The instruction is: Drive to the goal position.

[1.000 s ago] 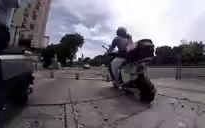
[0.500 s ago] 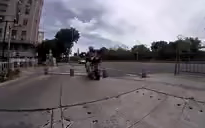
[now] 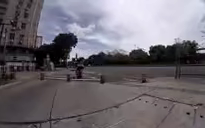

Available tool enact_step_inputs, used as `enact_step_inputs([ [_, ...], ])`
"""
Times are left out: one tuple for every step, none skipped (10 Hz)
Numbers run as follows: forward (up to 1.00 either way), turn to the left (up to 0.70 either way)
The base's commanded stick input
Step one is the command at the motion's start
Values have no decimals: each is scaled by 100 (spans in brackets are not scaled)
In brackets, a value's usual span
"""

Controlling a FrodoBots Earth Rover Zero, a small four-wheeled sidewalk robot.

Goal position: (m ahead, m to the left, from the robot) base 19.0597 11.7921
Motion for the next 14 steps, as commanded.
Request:
enact_step_inputs([
  [45,27],
  [45,27],
  [45,27],
  [45,27],
  [45,5],
  [45,0],
  [45,0],
  [45,0],
  [45,0],
  [45,0],
  [45,0],
  [45,0],
  [58,0],
  [70,0],
])
